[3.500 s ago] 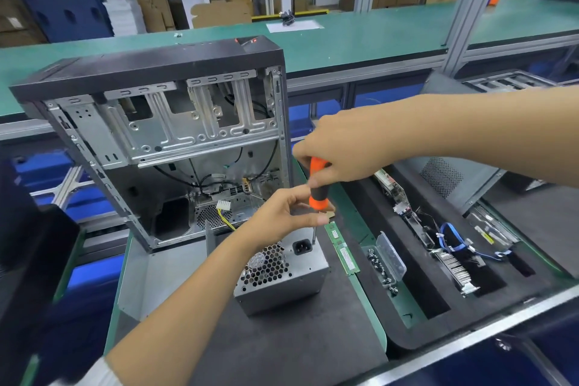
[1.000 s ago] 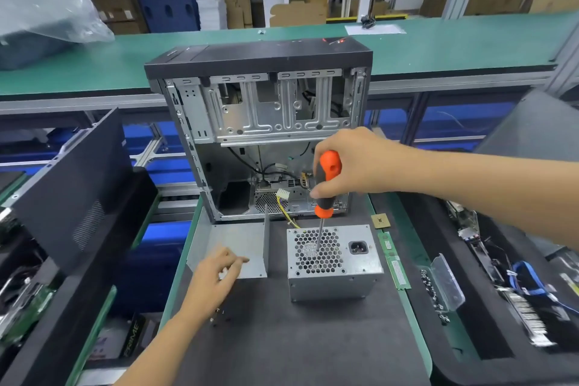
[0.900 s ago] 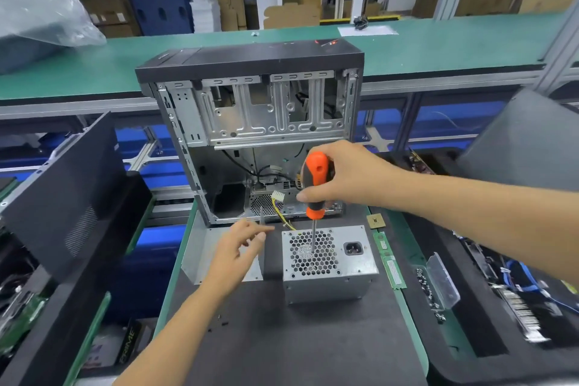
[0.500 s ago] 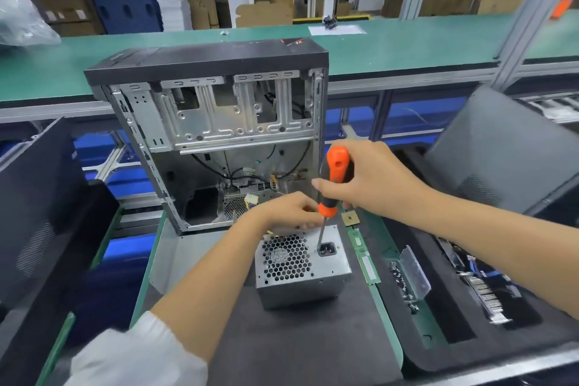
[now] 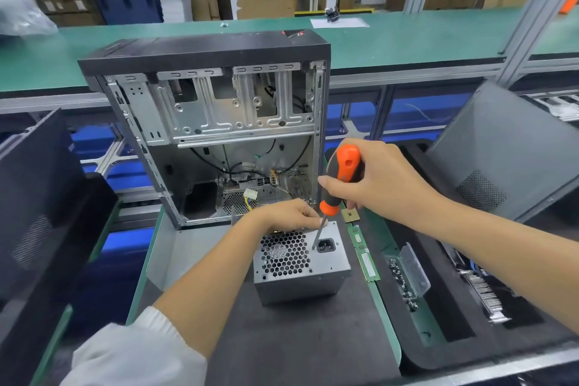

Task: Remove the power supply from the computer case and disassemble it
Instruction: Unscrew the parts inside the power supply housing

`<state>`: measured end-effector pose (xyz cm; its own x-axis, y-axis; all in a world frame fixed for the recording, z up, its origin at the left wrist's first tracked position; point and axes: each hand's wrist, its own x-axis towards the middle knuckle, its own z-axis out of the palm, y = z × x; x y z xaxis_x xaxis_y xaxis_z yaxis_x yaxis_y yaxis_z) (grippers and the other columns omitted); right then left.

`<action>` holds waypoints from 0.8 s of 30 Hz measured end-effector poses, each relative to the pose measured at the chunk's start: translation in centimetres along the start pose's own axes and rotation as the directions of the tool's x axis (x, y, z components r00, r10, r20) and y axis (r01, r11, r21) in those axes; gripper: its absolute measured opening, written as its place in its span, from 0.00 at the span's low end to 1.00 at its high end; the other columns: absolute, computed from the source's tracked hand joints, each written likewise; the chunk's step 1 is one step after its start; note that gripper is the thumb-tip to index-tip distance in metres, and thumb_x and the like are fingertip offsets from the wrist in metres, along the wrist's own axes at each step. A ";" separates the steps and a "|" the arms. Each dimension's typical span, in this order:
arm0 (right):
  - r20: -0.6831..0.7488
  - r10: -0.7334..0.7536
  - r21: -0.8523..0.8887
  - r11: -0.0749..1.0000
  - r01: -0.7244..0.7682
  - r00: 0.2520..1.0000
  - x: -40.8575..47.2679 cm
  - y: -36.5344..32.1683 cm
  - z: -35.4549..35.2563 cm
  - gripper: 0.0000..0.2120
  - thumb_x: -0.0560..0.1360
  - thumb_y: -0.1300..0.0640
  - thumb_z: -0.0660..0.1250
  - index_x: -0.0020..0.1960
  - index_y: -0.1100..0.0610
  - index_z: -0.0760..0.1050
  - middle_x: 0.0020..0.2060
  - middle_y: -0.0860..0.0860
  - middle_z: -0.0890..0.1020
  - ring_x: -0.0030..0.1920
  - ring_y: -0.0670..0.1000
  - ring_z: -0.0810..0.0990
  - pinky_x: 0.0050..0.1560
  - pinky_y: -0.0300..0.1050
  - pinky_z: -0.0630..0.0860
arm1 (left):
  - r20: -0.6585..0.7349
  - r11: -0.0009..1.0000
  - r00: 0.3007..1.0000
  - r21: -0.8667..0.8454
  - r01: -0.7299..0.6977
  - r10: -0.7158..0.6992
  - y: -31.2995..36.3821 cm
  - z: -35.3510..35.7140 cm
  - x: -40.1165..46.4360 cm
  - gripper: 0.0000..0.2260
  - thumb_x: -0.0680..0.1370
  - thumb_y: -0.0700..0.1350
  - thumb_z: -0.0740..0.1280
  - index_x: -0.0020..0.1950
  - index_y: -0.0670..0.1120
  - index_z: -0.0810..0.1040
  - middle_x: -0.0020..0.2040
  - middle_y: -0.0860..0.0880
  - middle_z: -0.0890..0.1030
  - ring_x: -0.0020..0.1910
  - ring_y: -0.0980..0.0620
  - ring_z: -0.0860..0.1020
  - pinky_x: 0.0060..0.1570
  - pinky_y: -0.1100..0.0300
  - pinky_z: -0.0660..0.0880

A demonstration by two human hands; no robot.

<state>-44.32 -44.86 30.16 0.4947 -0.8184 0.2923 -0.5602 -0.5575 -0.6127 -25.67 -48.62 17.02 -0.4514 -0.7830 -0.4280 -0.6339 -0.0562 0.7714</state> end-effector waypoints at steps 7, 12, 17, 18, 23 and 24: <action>0.001 0.004 -0.014 1.000 -0.004 1.000 -0.1 -0.2 -0.3 0.12 0.71 0.51 0.72 0.40 0.57 0.72 0.26 0.47 0.80 0.31 0.47 0.79 0.40 0.48 0.79 | -0.041 0.999 0.999 0.016 -0.027 0.028 0.0 0.4 -0.3 0.22 0.83 0.50 0.61 0.31 0.48 0.60 0.29 0.51 0.57 0.29 0.53 0.54 0.34 0.59 0.56; 0.001 0.010 -0.029 1.000 -0.010 1.000 -0.1 -0.3 -0.4 0.13 0.71 0.51 0.72 0.40 0.58 0.73 0.26 0.49 0.79 0.30 0.47 0.79 0.40 0.47 0.78 | -0.059 1.000 0.998 0.018 -0.017 0.018 0.1 0.5 -0.4 0.22 0.83 0.53 0.61 0.31 0.48 0.59 0.31 0.49 0.57 0.30 0.52 0.54 0.36 0.58 0.56; 0.007 0.018 -0.040 0.999 -0.018 1.000 -0.1 -0.4 -0.4 0.14 0.71 0.50 0.72 0.42 0.59 0.74 0.27 0.49 0.80 0.31 0.49 0.80 0.40 0.48 0.79 | -0.056 1.000 0.998 0.009 -0.018 0.019 -0.3 0.5 -0.2 0.23 0.82 0.53 0.61 0.30 0.49 0.59 0.30 0.51 0.57 0.29 0.52 0.54 0.34 0.59 0.55; 0.001 0.019 -0.042 0.999 -0.019 1.000 -0.1 -0.3 -0.3 0.13 0.71 0.50 0.72 0.42 0.59 0.74 0.27 0.49 0.80 0.31 0.48 0.80 0.40 0.48 0.79 | -0.058 1.000 0.998 0.012 -0.018 0.019 -0.3 0.5 -0.2 0.23 0.82 0.54 0.61 0.30 0.49 0.59 0.30 0.51 0.57 0.29 0.52 0.54 0.34 0.59 0.55; 0.002 0.017 -0.051 0.999 -0.017 1.000 0.0 -0.2 -0.2 0.14 0.71 0.49 0.72 0.42 0.58 0.74 0.27 0.49 0.80 0.30 0.47 0.79 0.38 0.47 0.78 | -0.059 1.000 0.998 0.010 -0.011 0.012 -0.5 0.4 0.0 0.24 0.82 0.55 0.62 0.29 0.50 0.59 0.30 0.51 0.57 0.29 0.52 0.54 0.34 0.59 0.56; 0.004 0.017 -0.051 0.999 -0.017 1.000 0.1 -0.3 -0.1 0.14 0.71 0.49 0.72 0.42 0.58 0.73 0.27 0.49 0.80 0.29 0.47 0.79 0.38 0.46 0.78 | -0.058 1.000 0.998 0.009 -0.010 0.011 -0.6 0.4 0.0 0.24 0.82 0.55 0.62 0.29 0.50 0.59 0.29 0.52 0.57 0.29 0.52 0.54 0.34 0.59 0.56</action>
<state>-44.21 -44.76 30.44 0.4877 -0.8273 0.2787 -0.6020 -0.5499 -0.5790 -25.57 -48.38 16.41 -0.4209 -0.8181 -0.3918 -0.6351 -0.0426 0.7713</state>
